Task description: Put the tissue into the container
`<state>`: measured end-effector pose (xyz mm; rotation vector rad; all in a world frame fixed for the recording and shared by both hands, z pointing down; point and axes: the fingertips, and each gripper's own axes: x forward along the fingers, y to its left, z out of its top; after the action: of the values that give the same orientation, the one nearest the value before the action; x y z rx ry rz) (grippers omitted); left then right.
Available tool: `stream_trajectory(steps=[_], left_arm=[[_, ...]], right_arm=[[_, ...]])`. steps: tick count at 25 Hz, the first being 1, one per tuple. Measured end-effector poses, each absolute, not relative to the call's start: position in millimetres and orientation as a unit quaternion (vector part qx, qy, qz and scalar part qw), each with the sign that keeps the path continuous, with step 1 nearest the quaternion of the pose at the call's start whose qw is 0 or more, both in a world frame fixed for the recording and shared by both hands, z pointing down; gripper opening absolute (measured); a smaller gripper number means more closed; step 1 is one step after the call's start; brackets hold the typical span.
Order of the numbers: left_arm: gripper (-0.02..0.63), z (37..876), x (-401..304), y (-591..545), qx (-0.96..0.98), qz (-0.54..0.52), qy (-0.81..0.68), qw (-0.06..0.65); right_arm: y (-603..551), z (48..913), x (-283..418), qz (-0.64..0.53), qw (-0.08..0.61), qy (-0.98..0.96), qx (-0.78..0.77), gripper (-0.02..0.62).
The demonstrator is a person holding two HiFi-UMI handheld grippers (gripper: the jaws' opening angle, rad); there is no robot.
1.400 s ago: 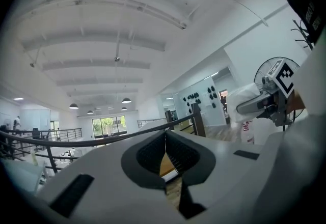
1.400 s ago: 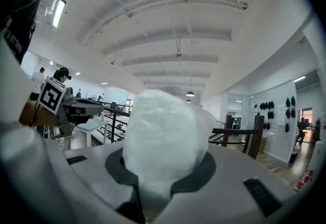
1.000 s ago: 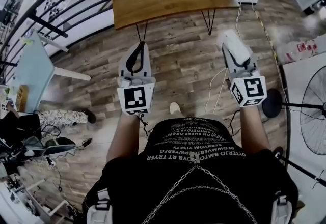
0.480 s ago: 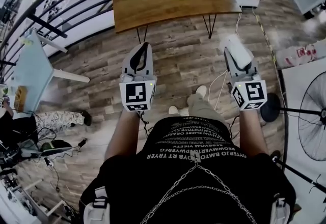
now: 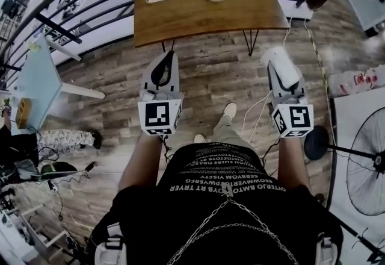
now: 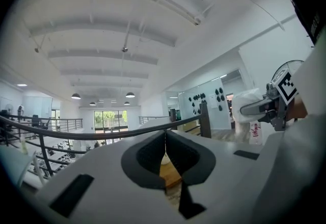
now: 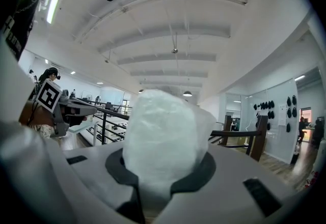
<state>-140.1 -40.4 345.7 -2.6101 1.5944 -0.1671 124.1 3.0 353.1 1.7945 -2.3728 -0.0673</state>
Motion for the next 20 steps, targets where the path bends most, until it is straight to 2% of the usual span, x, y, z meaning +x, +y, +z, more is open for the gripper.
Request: stream_trajectory(steps=[5,10,20], left_arm=[[0.029,362,-118,-94,-0.841,-0.086,0.533,0.033],[0.029,369,-66,-174,-0.832,-0.099,0.545,0.025],[0.029,357,-59,-188,-0.826,-0.088,0.556,0.035]], right_arm=[[-60,363,150,-0.009,0.076,-0.804,0.590,0.117],[-151,377,198,0.006,0.077,-0.819,0.568,0.118],[-171,368,189,-0.005,0.085,-0.837,0.541,0.118]])
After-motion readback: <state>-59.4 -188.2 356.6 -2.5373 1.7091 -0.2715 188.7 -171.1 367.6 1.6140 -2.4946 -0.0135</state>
